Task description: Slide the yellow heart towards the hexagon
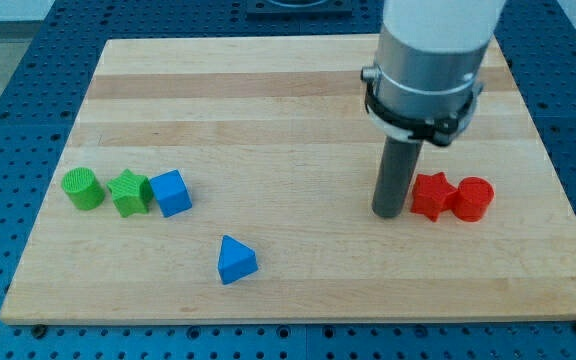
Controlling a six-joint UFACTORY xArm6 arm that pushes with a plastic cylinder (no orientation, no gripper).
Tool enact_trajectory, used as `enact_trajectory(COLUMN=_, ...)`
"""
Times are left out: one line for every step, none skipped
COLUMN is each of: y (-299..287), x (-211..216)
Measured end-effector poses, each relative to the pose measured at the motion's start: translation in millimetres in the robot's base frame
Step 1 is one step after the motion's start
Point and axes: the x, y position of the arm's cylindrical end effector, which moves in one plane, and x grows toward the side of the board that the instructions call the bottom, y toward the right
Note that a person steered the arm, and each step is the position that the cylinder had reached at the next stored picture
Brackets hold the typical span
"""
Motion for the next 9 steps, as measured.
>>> enact_trajectory(y=0.2, x=-42.7)
enact_trajectory(y=1.3, x=-72.5)
enact_trajectory(y=9.7, x=-126.3)
enact_trajectory(y=9.4, x=-139.3)
enact_trajectory(y=-13.1, x=-104.1)
enact_trajectory(y=-30.1, x=-47.6)
enact_trajectory(y=1.6, x=-35.8)
enact_trajectory(y=31.7, x=-67.3)
enact_trajectory(y=37.5, x=-92.9)
